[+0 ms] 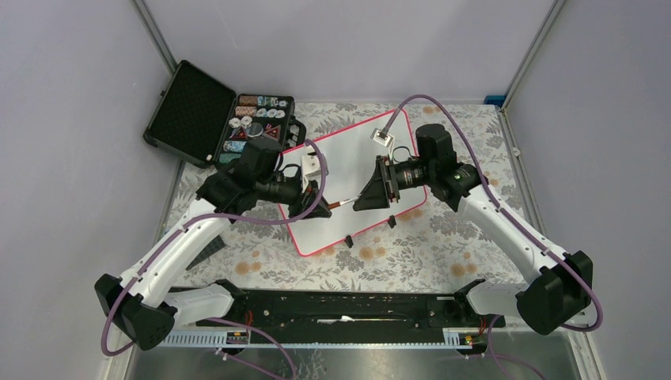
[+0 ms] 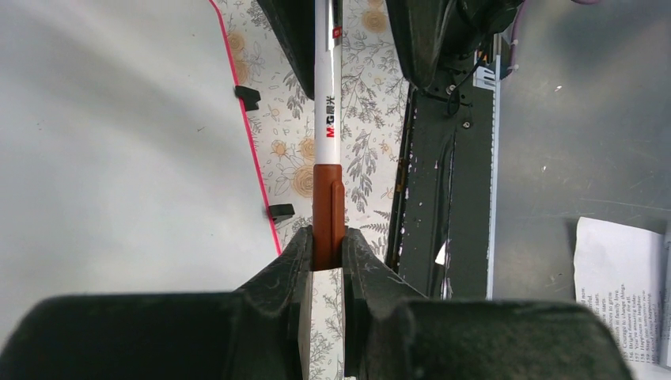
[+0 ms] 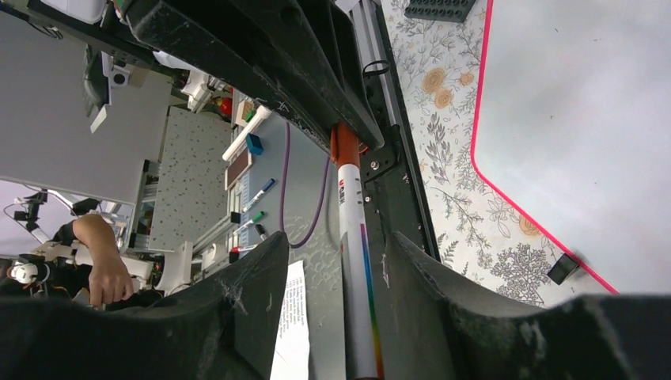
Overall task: Write a sentence on the whiteboard
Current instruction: Open the whiteboard marker at the center of the board.
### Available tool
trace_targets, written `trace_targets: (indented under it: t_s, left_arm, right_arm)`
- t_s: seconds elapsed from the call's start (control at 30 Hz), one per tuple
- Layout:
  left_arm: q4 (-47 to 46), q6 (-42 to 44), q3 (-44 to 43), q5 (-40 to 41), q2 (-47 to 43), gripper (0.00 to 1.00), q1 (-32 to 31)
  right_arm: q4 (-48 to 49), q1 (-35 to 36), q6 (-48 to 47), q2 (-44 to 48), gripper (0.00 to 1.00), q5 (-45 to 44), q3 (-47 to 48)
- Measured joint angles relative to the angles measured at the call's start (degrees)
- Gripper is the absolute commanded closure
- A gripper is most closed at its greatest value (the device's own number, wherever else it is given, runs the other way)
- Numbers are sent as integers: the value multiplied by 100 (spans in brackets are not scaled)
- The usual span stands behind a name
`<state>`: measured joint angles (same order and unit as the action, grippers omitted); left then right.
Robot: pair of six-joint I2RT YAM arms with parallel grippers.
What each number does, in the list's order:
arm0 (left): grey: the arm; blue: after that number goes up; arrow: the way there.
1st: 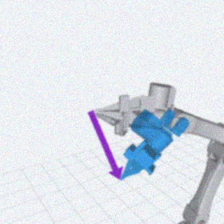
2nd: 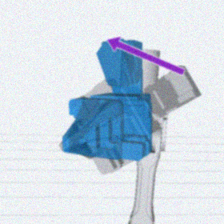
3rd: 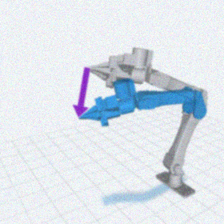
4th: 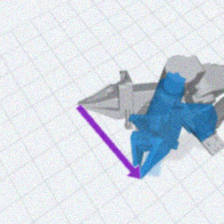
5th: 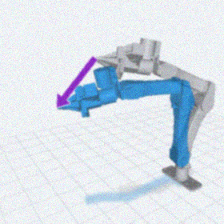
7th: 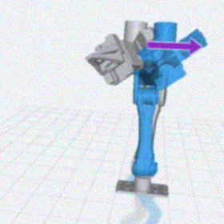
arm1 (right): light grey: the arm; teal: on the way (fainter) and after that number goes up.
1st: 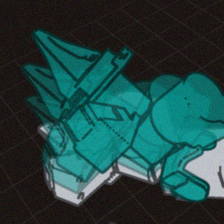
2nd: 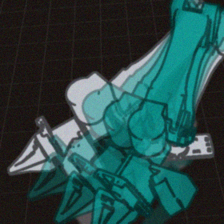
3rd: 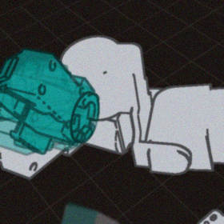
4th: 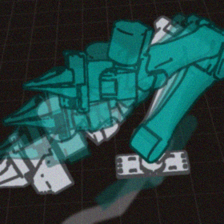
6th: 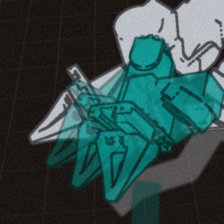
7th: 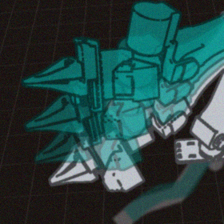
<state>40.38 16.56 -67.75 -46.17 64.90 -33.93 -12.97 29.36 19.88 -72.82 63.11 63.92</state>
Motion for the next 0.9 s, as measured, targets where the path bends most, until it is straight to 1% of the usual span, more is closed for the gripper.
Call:
trace_targets:
  t_s: [0.4, 0.67, 0.9]
  left_arm:
    - [42, 42, 0, -114, 42, 100, 0]
    - [66, 96, 0, -52, 90, 100, 0]
    - [90, 96, -2, -72, 168, 100, -20]
  right_arm:
    - [103, 0, 149, 2, 49, 2, -61]
    - [133, 0, 162, 2, 60, 4, -61]
    - [138, -2, 162, 2, 62, -50, -81]
